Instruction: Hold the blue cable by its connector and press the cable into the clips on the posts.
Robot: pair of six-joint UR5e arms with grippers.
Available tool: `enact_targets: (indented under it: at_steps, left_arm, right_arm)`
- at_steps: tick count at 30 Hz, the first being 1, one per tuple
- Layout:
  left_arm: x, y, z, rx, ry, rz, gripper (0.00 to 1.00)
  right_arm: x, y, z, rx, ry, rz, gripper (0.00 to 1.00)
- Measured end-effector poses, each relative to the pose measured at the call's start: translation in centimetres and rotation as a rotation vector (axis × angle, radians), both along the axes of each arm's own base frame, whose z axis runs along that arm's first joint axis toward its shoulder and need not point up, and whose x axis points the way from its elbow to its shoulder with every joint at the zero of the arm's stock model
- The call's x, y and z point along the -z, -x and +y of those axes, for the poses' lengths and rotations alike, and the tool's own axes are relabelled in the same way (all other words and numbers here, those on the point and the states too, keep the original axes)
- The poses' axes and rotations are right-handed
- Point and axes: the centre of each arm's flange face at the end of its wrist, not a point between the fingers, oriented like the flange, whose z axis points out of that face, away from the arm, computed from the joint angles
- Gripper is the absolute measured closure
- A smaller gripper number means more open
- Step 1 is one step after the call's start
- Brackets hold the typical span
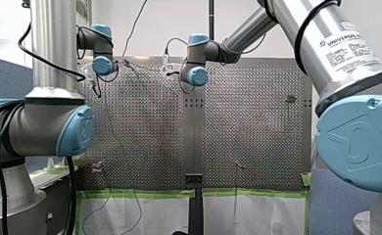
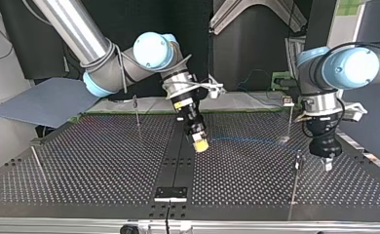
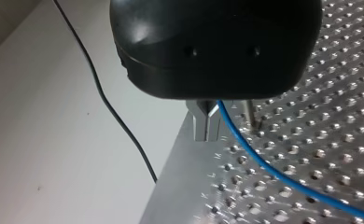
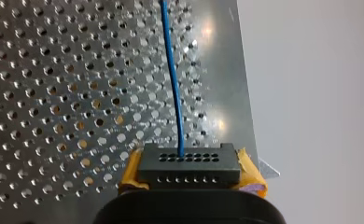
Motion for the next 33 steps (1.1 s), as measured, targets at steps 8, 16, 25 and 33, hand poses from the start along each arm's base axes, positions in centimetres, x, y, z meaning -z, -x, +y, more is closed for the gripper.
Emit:
enact_targets:
  at_steps: [8, 16, 25, 33]
  left_arm:
    - [0.2, -1.7, 0.6, 0.030, 0.003, 0.002, 1.00]
    - [0.9, -3.1, 1.4, 0.049, 0.006, 0.003, 1.00]
    - [0.1, -4.1, 1.6, 0.070, 0.035, -0.028, 1.00]
    - [0.7, -5.1, 1.8, 0.089, 0.059, -0.036, 1.00]
  right_arm:
    - [0.0, 0.9, -1.5, 0.023, -0.003, -0.006, 1.00]
    - [-0.3, 2.3, -3.7, 0.056, -0.003, -0.017, 1.00]
    - [-2.3, 3.4, -6.2, 0.077, 0.025, -0.042, 1.00]
    - [-3.9, 4.4, -8.2, 0.081, 0.040, -0.074, 1.00]
